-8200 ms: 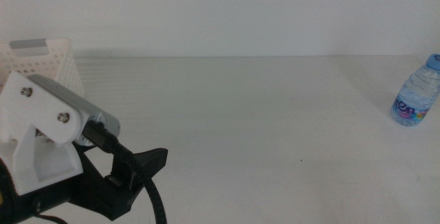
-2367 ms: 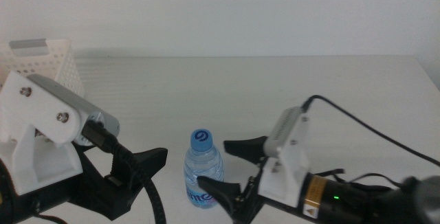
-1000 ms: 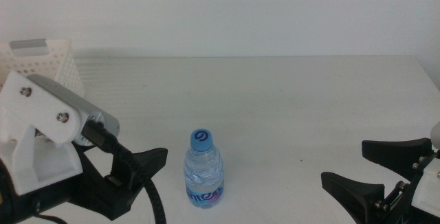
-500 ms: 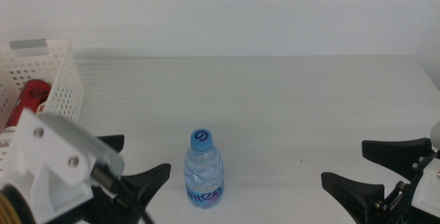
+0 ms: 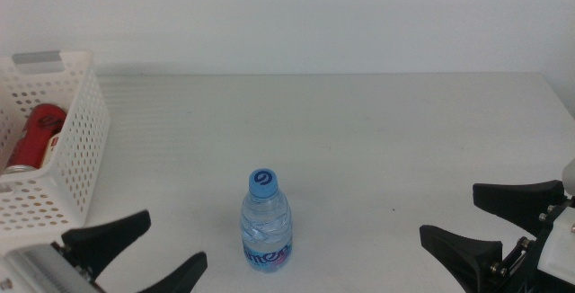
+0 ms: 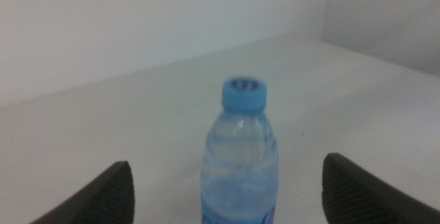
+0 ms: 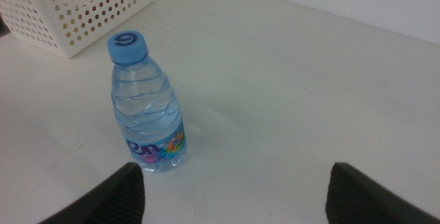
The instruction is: Use arms to grab the bottles and put them into the dustbin to the left of the table.
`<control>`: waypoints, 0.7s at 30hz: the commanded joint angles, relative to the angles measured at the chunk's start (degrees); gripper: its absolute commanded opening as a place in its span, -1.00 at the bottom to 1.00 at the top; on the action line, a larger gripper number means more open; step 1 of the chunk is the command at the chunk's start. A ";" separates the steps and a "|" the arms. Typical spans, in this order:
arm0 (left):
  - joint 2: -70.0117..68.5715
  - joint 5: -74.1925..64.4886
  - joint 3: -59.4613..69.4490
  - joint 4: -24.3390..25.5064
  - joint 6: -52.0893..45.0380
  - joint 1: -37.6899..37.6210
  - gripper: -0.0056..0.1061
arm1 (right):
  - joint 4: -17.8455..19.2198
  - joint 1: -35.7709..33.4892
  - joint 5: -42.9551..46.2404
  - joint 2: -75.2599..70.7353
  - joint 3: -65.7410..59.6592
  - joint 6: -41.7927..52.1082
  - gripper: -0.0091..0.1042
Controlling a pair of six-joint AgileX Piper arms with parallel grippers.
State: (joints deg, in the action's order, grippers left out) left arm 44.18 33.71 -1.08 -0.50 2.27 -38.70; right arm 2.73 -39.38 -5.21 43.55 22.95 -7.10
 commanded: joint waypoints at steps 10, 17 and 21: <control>0.80 5.09 0.47 3.13 0.35 -0.46 0.69 | 0.60 0.18 3.83 -0.36 2.23 0.39 0.41; 9.82 11.39 -1.13 3.13 3.92 -0.46 0.69 | 0.60 0.18 3.83 -0.36 2.23 0.36 0.41; 17.37 21.15 -1.19 2.32 5.52 -0.46 0.70 | 0.60 0.18 3.83 -0.36 2.23 0.36 0.41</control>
State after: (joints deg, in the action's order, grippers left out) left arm 59.77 46.34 -0.61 2.71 6.49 -38.70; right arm 2.75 -39.38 -5.21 43.55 22.95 -7.10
